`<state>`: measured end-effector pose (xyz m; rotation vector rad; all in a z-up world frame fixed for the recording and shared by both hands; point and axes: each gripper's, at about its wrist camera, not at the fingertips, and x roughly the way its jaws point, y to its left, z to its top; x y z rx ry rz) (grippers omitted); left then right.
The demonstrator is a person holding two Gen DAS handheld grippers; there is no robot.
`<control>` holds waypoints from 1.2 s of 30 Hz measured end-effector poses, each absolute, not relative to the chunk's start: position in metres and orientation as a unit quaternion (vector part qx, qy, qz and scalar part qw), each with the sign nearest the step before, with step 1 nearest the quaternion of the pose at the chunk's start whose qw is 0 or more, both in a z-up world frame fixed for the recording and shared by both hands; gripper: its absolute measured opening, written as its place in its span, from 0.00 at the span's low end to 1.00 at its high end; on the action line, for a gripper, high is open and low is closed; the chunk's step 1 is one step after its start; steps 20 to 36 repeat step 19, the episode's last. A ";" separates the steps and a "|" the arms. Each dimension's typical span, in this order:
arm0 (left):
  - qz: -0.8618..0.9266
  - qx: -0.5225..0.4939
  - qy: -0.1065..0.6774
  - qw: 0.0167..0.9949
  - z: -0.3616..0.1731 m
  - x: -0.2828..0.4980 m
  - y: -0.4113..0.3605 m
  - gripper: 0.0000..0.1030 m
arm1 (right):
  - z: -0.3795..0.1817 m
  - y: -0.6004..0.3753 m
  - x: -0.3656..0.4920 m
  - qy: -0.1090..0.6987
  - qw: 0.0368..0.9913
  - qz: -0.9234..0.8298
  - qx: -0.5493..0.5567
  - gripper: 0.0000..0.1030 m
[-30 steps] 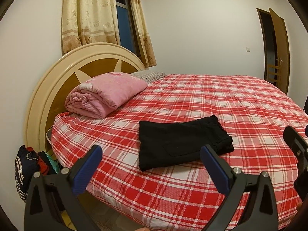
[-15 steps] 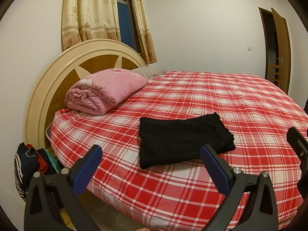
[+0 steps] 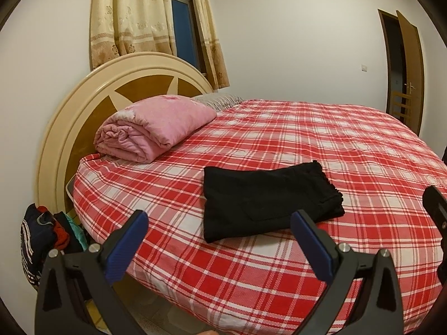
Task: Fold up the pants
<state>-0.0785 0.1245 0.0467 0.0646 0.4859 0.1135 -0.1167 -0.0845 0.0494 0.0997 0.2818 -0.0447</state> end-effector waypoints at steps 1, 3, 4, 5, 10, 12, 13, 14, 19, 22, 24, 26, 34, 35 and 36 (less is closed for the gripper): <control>0.056 0.031 0.242 0.968 0.046 -0.077 0.125 1.00 | 0.049 -0.085 -0.116 0.141 0.989 -0.023 0.050 0.86; 0.054 0.026 0.248 0.967 0.045 -0.076 0.127 1.00 | 0.049 -0.085 -0.116 0.141 0.989 -0.022 0.050 0.86; 0.048 0.023 0.248 0.967 0.045 -0.075 0.128 1.00 | 0.049 -0.085 -0.116 0.141 0.989 -0.022 0.050 0.86; 0.044 0.022 0.249 0.967 0.045 -0.075 0.128 1.00 | 0.048 -0.085 -0.116 0.141 0.988 -0.023 0.050 0.86; 0.035 0.019 0.245 0.969 0.046 -0.076 0.129 1.00 | 0.047 -0.085 -0.115 0.144 0.988 -0.023 0.050 0.86; 0.033 0.017 0.245 0.969 0.045 -0.075 0.129 1.00 | 0.047 -0.085 -0.115 0.145 0.988 -0.024 0.050 0.86; 0.035 0.017 0.246 0.969 0.045 -0.075 0.129 1.00 | 0.047 -0.086 -0.114 0.145 0.988 -0.024 0.051 0.86; 0.036 0.017 0.246 0.968 0.045 -0.074 0.129 1.00 | 0.047 -0.086 -0.114 0.146 0.988 -0.024 0.052 0.86; 0.038 0.011 0.254 0.966 0.043 -0.070 0.132 1.00 | 0.045 -0.088 -0.110 0.153 0.986 -0.024 0.058 0.86; 0.038 0.011 0.254 0.966 0.043 -0.070 0.132 1.00 | 0.045 -0.088 -0.110 0.153 0.986 -0.024 0.058 0.86; 0.038 0.011 0.254 0.966 0.043 -0.070 0.132 1.00 | 0.045 -0.088 -0.110 0.153 0.986 -0.024 0.058 0.86; 0.038 0.011 0.254 0.966 0.043 -0.070 0.132 1.00 | 0.045 -0.088 -0.110 0.153 0.986 -0.024 0.058 0.86; 0.038 0.011 0.254 0.966 0.043 -0.070 0.132 1.00 | 0.045 -0.088 -0.110 0.153 0.986 -0.024 0.058 0.86; 0.038 0.011 0.254 0.966 0.043 -0.070 0.132 1.00 | 0.045 -0.088 -0.110 0.153 0.986 -0.024 0.058 0.86; 0.038 0.011 0.254 0.966 0.043 -0.070 0.132 1.00 | 0.045 -0.088 -0.110 0.153 0.986 -0.024 0.058 0.86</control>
